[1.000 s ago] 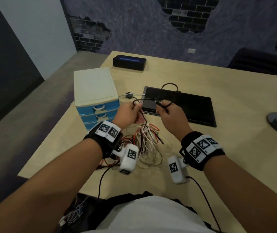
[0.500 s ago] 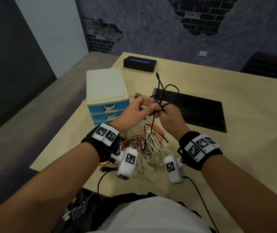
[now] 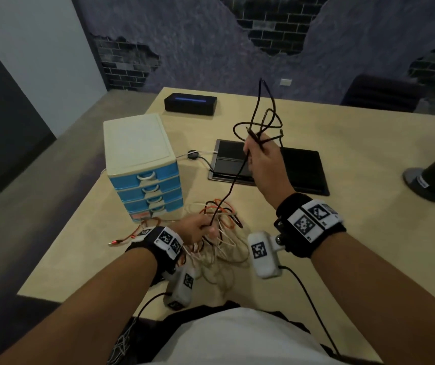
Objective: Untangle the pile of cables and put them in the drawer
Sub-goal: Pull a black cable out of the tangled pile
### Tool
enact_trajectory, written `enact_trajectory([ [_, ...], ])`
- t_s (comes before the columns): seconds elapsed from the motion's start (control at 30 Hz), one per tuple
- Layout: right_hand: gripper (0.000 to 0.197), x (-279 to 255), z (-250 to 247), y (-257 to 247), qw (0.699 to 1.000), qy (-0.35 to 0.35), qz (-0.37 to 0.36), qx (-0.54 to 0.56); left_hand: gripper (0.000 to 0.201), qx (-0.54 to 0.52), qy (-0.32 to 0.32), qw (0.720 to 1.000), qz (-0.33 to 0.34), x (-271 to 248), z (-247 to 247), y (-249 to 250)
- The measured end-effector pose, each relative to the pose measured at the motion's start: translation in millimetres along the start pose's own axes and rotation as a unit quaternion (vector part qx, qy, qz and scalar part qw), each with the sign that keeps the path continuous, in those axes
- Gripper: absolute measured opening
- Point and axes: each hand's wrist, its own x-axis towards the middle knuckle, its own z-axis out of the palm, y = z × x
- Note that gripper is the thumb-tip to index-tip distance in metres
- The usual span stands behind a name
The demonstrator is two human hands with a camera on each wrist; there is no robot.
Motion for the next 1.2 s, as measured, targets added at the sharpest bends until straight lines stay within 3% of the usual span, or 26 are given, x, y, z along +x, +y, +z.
enact_trajectory([
  [0.07, 0.027, -4.1, -3.1, -2.9, 1.000, 0.007, -0.020, -0.004, 0.021, -0.014, 0.025, 1.000, -0.006, 0.3, -5.5, 3.9],
  [0.13, 0.021, -7.5, -4.2, 2.4, 0.991, -0.033, -0.059, -0.119, 0.024, -0.009, 0.053, 0.999, -0.005, 1.9, -14.1, 9.7],
  [0.17, 0.019, -7.9, -4.1, 9.6, 0.971, -0.076, -0.062, -0.217, 0.024, -0.010, 0.070, 0.997, 0.011, 2.7, -18.5, 13.0],
  [0.23, 0.026, -12.4, -1.3, 27.3, 0.905, -0.168, -0.022, -0.391, 0.023, -0.030, 0.104, 0.993, 0.053, 5.5, -27.2, 18.9],
  [0.3, 0.021, -18.8, 3.6, 49.0, 0.868, -0.216, 0.026, -0.447, 0.020, -0.035, 0.138, 0.988, 0.057, 6.3, -37.1, 28.9],
  [0.37, 0.016, -22.6, 8.3, 62.9, 0.880, -0.208, 0.072, -0.421, 0.017, -0.018, 0.171, 0.983, 0.065, 6.5, -46.2, 37.7],
  [0.43, 0.023, -21.0, 13.0, 66.7, 0.900, -0.188, 0.080, -0.386, 0.016, -0.016, 0.195, 0.977, 0.084, 3.5, -51.9, 42.0],
  [0.53, 0.034, -20.3, 15.6, 59.0, 0.921, -0.156, 0.027, -0.357, 0.014, -0.028, 0.212, 0.973, 0.088, -2.0, -52.2, 42.9],
  [0.6, 0.028, -20.4, 16.0, 58.0, 0.925, -0.151, -0.007, -0.348, 0.016, -0.026, 0.209, 0.974, 0.084, -5.1, -51.2, 45.6],
  [0.83, 0.013, -13.6, 8.8, 55.1, 0.850, -0.244, 0.031, -0.466, 0.020, -0.025, 0.172, 0.981, 0.082, -6.7, -40.8, 40.8],
  [1.0, 0.015, -17.1, 7.1, 62.5, 0.888, -0.222, 0.045, -0.400, 0.023, 0.008, 0.155, 0.986, 0.058, -0.2, -37.6, 37.3],
  [1.2, 0.020, -9.3, -2.0, 40.7, 0.965, -0.115, 0.031, -0.234, 0.010, 0.040, 0.124, 0.991, 0.026, -3.3, -26.8, 9.2],
])
